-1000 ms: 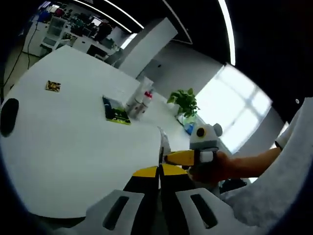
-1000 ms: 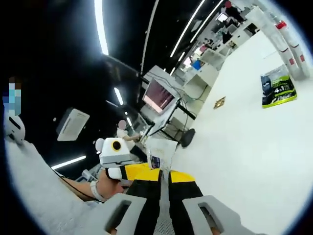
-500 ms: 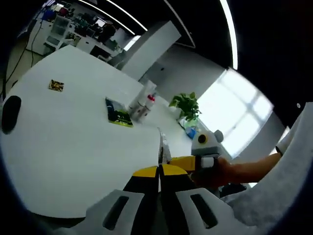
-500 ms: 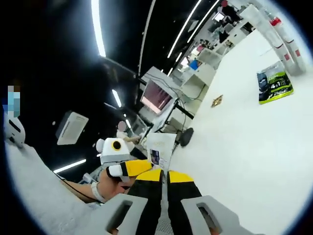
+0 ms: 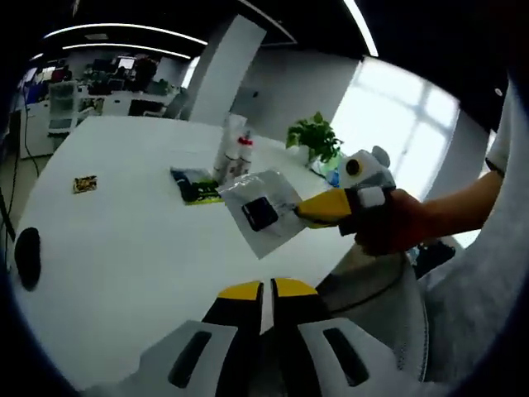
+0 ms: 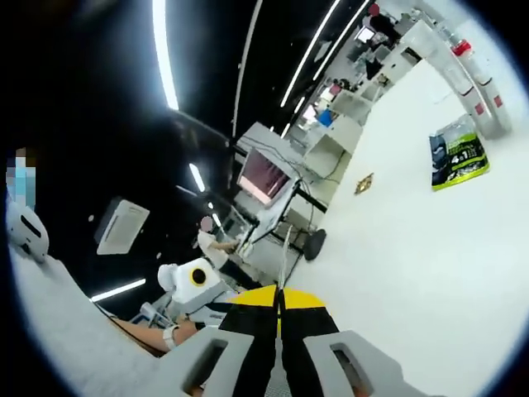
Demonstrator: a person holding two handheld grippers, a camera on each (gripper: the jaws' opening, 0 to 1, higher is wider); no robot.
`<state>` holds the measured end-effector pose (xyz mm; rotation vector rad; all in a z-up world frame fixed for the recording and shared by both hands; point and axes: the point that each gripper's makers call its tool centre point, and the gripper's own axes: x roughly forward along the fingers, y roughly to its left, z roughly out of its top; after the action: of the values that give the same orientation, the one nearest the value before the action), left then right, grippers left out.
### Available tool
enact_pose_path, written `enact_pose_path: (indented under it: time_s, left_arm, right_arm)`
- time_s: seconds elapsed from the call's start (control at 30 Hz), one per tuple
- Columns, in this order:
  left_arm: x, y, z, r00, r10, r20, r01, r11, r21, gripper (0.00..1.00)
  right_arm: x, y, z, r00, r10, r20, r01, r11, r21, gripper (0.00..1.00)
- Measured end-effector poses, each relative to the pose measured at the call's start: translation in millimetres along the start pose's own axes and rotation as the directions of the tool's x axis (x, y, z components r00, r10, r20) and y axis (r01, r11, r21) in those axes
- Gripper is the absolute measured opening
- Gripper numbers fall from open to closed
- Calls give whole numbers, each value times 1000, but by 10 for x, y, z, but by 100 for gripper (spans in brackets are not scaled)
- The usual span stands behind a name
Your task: Arrange the skincare products in the storage area until every visible bottle or jar stands upright without overlapping.
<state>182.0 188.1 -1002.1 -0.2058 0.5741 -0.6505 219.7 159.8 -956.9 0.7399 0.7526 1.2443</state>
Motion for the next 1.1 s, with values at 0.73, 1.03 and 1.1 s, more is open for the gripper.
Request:
enact_pose_path:
  time_s: [0.73,1.03,1.1]
  left_arm:
    - [130,309,-521,936,260,-235,-160,914,374,0]
    - [111,341,-519,932,280,-229,-180,908,378,0]
    - [111,346,-525,931,283,-232,-181,908,379,0]
  right_arm:
    - [532,-203,877,995,-98,1,98,993,-61,0]
    - [773,-412,1131,983,-182,-2,181,980,-83,0]
    - [814,-472,1167,980,-199,-9,198,976,-87,0]
